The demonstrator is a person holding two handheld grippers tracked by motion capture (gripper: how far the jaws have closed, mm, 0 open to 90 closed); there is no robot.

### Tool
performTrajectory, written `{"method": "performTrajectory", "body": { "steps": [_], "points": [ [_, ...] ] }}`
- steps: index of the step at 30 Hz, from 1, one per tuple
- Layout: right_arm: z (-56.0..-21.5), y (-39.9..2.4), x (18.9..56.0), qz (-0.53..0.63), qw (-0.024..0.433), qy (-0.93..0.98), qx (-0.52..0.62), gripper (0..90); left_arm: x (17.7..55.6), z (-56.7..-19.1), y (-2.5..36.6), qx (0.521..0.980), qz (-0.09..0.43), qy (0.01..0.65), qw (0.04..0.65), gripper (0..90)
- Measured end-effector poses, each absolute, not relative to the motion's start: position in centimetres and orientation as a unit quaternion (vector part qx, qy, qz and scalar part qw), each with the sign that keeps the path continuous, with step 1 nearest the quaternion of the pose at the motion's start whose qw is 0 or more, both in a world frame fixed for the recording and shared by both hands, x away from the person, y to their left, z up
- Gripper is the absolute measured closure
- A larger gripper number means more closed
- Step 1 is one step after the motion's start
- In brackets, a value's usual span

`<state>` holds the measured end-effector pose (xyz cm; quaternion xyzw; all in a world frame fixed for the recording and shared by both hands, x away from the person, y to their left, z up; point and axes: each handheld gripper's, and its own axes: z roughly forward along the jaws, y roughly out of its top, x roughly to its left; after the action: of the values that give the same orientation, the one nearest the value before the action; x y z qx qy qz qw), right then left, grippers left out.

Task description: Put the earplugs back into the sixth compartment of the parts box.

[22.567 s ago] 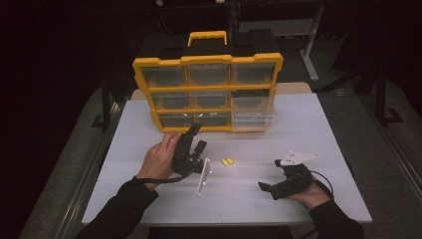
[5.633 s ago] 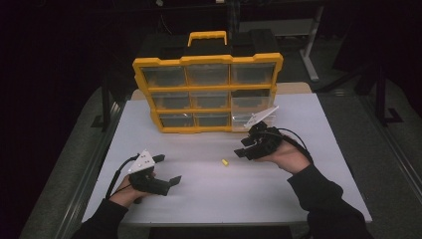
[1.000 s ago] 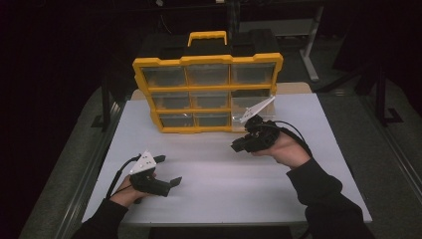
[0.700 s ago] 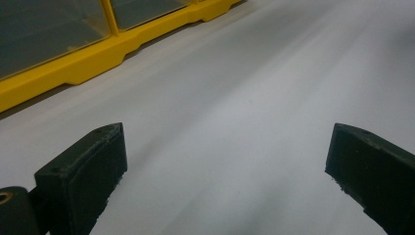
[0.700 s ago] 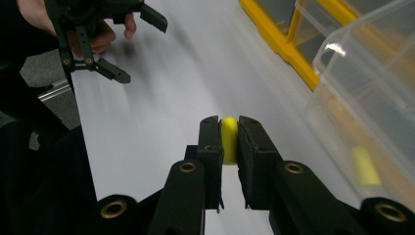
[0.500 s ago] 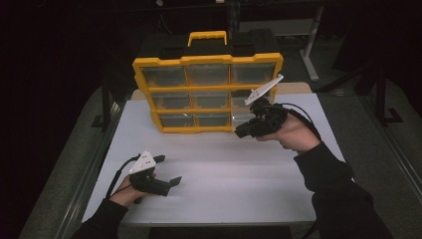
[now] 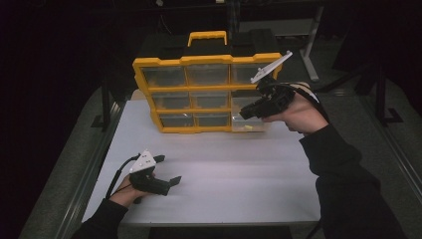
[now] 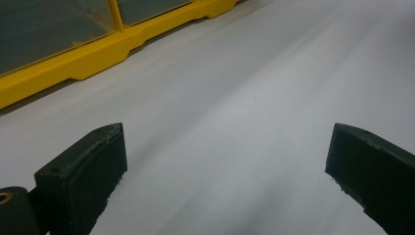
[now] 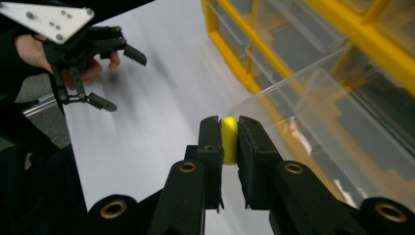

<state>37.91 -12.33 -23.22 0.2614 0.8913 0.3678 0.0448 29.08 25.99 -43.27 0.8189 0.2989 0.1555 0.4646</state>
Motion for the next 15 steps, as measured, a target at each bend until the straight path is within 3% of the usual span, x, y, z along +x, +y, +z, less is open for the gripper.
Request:
{"method": "performTrajectory", "body": {
  "steps": [15],
  "points": [
    [-23.9, -12.9, 41.2, 0.327, 0.078, 0.891, 0.306, 79.1, 29.0, -43.3, 26.0, 0.820, 0.158, 0.296, 0.464, 1.2]
  ]
}}
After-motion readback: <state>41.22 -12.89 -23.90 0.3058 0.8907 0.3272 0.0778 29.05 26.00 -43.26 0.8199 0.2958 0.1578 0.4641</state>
